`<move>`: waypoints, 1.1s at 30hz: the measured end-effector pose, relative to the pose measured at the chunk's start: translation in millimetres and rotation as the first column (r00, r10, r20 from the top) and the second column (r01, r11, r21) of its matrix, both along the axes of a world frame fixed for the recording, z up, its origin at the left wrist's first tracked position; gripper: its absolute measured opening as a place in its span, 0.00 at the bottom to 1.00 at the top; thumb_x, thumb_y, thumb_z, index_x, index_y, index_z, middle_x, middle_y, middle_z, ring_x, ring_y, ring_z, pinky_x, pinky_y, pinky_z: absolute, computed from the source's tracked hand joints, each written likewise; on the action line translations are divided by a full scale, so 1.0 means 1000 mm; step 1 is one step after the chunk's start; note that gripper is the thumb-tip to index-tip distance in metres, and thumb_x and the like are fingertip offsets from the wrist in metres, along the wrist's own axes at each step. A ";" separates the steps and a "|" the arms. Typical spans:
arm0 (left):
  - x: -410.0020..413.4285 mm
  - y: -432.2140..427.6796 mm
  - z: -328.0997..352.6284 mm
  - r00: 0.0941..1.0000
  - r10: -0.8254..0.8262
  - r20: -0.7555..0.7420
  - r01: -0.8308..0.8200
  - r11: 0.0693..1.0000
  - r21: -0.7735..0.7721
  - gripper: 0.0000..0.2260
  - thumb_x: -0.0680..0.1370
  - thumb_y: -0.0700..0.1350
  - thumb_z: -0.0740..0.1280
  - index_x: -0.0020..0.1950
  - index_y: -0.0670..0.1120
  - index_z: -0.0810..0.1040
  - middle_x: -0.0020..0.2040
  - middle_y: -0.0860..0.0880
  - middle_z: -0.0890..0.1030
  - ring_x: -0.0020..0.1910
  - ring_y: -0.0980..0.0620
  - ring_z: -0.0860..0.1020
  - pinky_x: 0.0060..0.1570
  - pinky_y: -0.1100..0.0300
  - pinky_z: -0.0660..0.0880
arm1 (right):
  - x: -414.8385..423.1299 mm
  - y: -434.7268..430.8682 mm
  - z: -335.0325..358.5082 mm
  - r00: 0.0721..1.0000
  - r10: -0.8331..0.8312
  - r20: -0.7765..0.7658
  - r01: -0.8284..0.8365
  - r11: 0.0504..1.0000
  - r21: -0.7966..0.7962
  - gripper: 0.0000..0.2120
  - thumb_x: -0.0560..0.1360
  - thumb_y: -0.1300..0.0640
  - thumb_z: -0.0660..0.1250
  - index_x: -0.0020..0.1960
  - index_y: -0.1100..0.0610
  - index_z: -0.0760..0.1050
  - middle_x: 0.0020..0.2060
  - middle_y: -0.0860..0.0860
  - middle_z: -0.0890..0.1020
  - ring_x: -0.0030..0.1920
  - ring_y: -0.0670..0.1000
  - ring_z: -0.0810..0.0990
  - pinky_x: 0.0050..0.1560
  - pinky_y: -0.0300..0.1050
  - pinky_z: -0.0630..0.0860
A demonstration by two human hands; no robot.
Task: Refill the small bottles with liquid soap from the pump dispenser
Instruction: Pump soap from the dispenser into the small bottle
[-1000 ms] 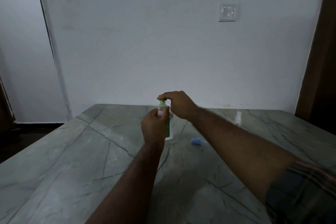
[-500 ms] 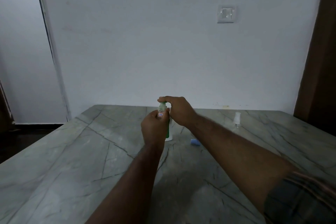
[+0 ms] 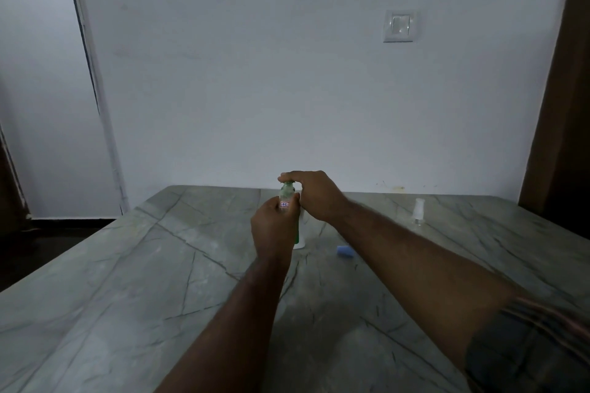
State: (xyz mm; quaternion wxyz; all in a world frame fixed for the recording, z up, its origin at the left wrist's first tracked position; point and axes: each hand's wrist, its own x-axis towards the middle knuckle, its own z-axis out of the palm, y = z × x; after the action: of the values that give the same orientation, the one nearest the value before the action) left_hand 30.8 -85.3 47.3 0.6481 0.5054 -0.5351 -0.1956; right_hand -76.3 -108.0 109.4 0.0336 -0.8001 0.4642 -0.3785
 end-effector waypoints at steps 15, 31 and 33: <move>0.000 -0.003 0.000 1.000 -0.002 -0.001 0.002 1.000 -0.020 0.13 0.78 0.56 0.67 0.36 0.53 0.78 0.32 0.54 0.80 0.34 0.52 0.82 0.36 0.55 0.79 | 0.002 -0.002 0.000 0.999 -0.018 0.035 0.018 1.000 0.012 0.27 0.69 0.75 0.61 0.64 0.57 0.77 0.64 0.52 0.79 0.66 0.50 0.75 0.68 0.39 0.68; -0.001 -0.001 -0.003 1.000 -0.006 -0.001 0.006 1.000 -0.022 0.13 0.77 0.57 0.68 0.36 0.53 0.78 0.34 0.53 0.81 0.37 0.49 0.83 0.39 0.50 0.80 | -0.001 0.000 -0.005 0.999 0.000 0.041 0.001 1.000 -0.007 0.26 0.69 0.75 0.61 0.64 0.59 0.76 0.64 0.54 0.78 0.66 0.51 0.75 0.70 0.45 0.68; -0.001 -0.001 -0.002 1.000 0.003 -0.011 -0.003 0.999 -0.032 0.14 0.77 0.58 0.67 0.34 0.53 0.77 0.32 0.54 0.81 0.34 0.53 0.82 0.36 0.55 0.79 | -0.001 0.000 0.002 1.000 0.001 0.001 -0.001 1.000 0.001 0.26 0.69 0.74 0.63 0.64 0.58 0.76 0.64 0.54 0.78 0.66 0.50 0.75 0.70 0.43 0.68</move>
State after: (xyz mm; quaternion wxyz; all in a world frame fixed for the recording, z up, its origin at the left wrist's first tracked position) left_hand 30.1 -85.9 45.5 0.6593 0.4945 -0.5341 -0.1887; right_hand -77.3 -108.0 111.8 0.0347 -0.8001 0.4640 -0.3787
